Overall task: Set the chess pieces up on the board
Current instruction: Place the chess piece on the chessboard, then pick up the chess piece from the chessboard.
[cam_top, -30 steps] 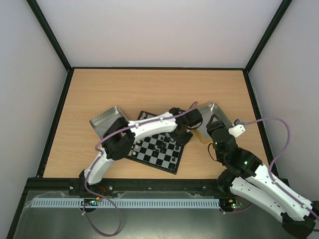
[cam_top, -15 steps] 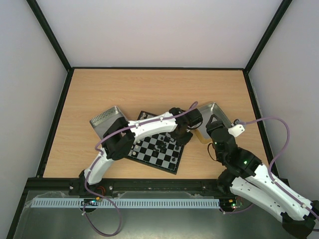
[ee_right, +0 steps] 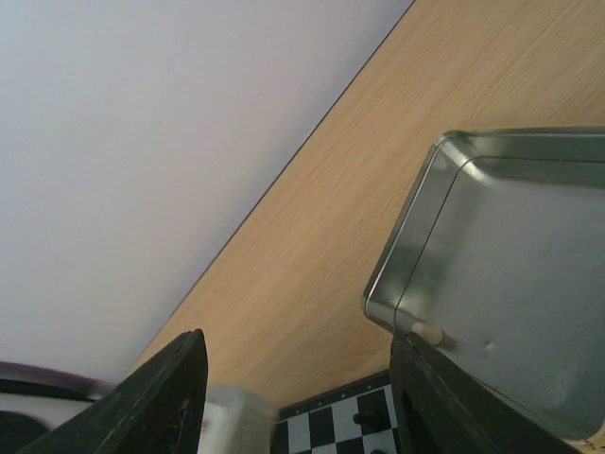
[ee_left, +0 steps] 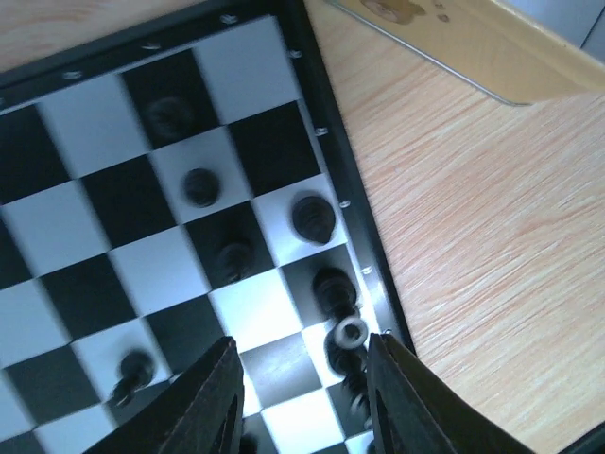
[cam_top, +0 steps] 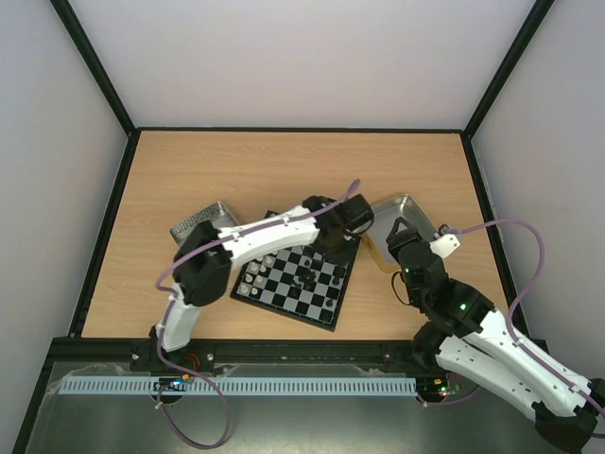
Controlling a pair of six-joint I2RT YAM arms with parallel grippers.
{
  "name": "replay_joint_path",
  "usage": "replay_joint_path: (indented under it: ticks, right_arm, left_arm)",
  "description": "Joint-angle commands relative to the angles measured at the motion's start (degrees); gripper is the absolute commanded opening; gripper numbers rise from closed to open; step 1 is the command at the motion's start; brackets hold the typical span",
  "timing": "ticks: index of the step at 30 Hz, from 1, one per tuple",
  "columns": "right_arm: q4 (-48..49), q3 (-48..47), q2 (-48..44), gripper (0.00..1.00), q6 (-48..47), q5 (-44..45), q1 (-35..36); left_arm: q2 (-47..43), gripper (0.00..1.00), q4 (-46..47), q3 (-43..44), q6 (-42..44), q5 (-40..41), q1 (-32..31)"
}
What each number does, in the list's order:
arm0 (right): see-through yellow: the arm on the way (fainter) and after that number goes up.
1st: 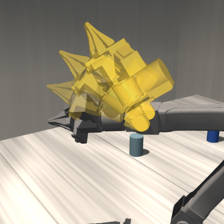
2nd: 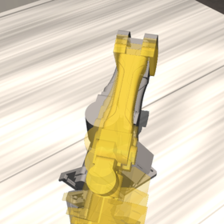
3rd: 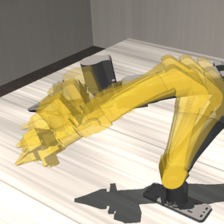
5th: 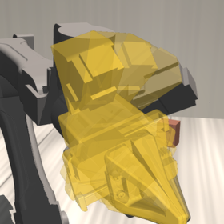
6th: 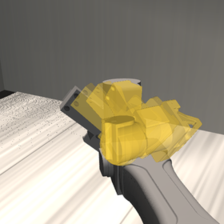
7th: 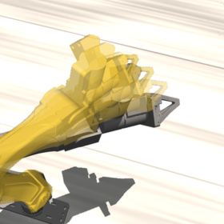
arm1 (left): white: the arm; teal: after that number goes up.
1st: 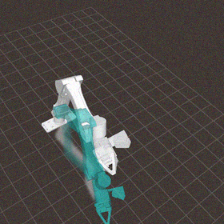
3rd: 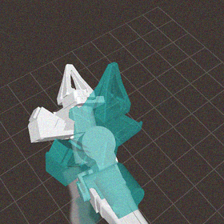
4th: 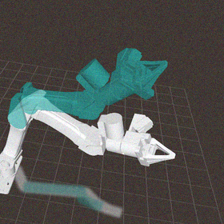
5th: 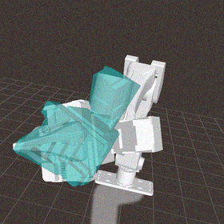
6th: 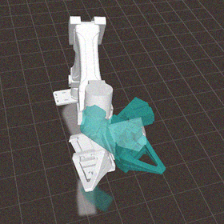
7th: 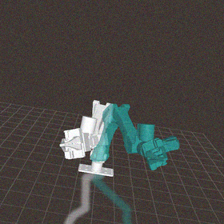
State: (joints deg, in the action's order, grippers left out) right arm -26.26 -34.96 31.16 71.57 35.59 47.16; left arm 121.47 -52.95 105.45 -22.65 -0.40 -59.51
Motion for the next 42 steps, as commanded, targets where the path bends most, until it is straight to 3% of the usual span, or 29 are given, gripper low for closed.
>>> replay_joint_path:
  ticks: [1, 7, 14, 18, 24, 30, 33, 42]
  right_arm:
    - [3.74, -0.85, 2.94, 0.53, -3.85, -1.95, 0.04]
    - [8.35, -4.41, 14.25, 0.53, -12.86, -12.65, 0.0]
    - [7.63, -15.11, 35.52, 0.5, -23.41, -28.07, 0.05]
    - [2.81, -22.59, 48.47, 0.47, -29.16, -31.42, 1.14]
    - [-6.75, -33.29, 63.28, 0.46, -34.19, -29.69, 5.22]
    - [-9.12, -35.39, 68.77, 0.44, -33.96, -31.18, 7.37]
    - [-10.75, -36.36, 71.56, 0.36, -33.12, -30.79, 7.64]
    - [-11.77, -36.45, 73.17, 0.31, -30.09, -28.31, 7.75]
  left_arm:
    - [-9.43, 0.39, 3.5, -8.95, -2.45, 1.81, 3.86]
    - [-23.68, 0.39, 14.31, -24.94, -6.55, 5.51, 11.35]
    - [-43.89, 0.43, 26.19, -40.22, -7.57, 14.08, 19.79]
    - [-53.43, 0.45, 32.36, -47.89, -4.83, 17.86, 22.39]
    - [-62.44, 0.45, 39.38, -55.73, -1.61, 23.63, 23.08]
    - [-66.69, 0.47, 42.45, -59.05, -1.51, 23.3, 23.23]
    - [-67.71, 0.47, 42.84, -59.38, -1.76, 22.42, 23.26]
    - [-69.57, 0.47, 41.64, -58.82, -0.61, 24.81, 23.29]
